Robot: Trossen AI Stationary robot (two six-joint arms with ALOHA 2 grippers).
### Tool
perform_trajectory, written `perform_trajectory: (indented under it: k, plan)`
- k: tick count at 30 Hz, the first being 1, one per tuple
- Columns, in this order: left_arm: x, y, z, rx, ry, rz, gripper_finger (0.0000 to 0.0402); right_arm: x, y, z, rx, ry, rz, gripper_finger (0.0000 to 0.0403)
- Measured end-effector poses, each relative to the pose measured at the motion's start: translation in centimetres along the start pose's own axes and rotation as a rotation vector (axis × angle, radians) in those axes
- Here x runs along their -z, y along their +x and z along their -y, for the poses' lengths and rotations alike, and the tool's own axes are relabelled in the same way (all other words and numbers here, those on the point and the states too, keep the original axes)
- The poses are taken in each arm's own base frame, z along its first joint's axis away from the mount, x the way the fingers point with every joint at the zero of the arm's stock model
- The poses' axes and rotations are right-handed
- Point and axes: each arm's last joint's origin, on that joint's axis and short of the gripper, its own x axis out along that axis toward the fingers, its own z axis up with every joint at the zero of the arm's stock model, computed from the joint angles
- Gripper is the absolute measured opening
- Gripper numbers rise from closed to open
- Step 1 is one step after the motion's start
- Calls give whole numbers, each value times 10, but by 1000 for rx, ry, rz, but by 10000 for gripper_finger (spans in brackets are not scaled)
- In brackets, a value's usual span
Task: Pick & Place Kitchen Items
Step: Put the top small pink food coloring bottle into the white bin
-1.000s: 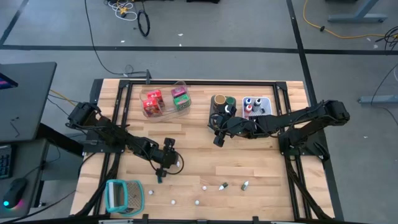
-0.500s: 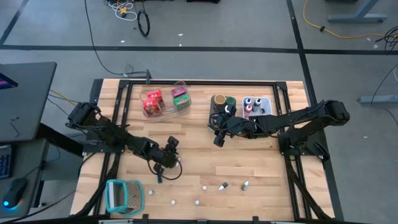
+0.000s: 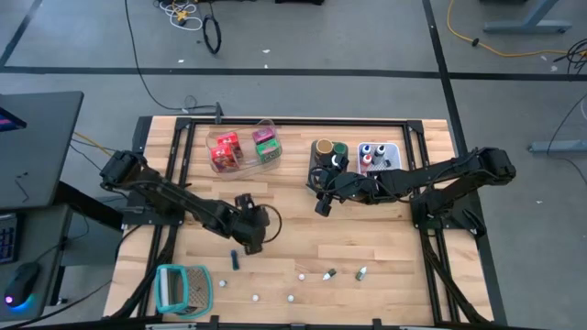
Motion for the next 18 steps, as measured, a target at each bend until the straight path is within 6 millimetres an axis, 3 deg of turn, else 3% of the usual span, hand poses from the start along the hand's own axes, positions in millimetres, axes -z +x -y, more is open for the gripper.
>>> perform_trajectory:
  k: [4, 7, 18]
  plan:
    - [-9, -6, 5, 102, -370, -23, 115, 0, 0, 0, -1, 0, 0, 188]
    - [-4, -5, 8, 134, -519, -73, 108, 0, 0, 0, -1, 1, 0, 188]
    - [15, 24, 32, 106, -477, -149, 91, 0, 0, 0, -1, -24, 3, 188]
